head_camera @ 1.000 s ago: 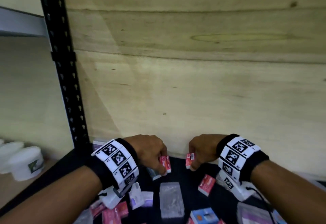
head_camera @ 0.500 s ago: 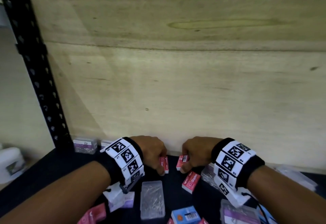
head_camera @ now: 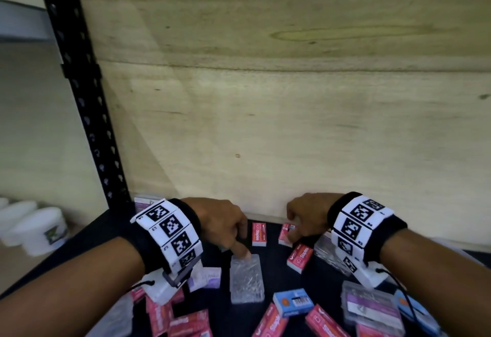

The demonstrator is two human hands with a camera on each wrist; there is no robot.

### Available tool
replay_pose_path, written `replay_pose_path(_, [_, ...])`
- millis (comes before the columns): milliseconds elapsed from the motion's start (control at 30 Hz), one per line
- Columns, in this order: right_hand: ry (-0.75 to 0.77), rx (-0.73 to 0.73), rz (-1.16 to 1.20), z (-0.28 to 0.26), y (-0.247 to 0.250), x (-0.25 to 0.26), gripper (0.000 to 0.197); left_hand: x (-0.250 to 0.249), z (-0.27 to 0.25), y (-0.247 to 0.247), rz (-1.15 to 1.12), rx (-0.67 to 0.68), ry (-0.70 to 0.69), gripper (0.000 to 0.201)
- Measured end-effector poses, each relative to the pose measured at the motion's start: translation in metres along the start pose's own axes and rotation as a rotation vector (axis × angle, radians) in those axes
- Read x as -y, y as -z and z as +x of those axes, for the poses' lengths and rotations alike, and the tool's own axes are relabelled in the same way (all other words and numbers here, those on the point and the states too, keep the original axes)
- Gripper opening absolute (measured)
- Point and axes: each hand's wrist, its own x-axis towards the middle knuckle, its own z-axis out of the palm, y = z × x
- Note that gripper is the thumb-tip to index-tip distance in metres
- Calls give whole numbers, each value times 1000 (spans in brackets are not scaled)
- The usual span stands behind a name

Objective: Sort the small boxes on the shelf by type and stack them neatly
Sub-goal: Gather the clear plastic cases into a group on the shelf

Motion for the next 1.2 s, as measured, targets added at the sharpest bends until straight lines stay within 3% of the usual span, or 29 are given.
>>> replay_pose_path(100, [-25, -12, 15, -11, 3, -10, 59, -9, -9, -5, 23, -12, 3, 59])
replay_pose_path(333, [-143, 11, 23, -37, -2, -27, 67, -28, -18, -24, 142, -43, 98, 73])
replay_pose_path(467, [-182, 23, -11, -50, -15, -26, 44, -46, -25, -33, 142, -19, 166, 86])
replay_pose_path(533, [-180, 22, -11, -55, -19, -26, 42, -53, -26, -35, 125, -9, 182, 92])
replay_pose_path(733, [-168, 28, 22, -61, -23, -29, 54, -59, -34, -32, 50, -65, 97, 87])
replay_pose_path(867, [-154, 15, 19, -65, -25, -29, 39, -53, -39, -26, -44, -42, 34, 64])
replay_pose_path(1000, [-142, 19, 9, -69, -25, -27, 45, -44, -38, -23, -245, -14, -24, 34])
replay_pose_path(1200, [-124, 23, -18, -72, -24, -25, 52, -36, -34, -25, -480, 31, -29, 24])
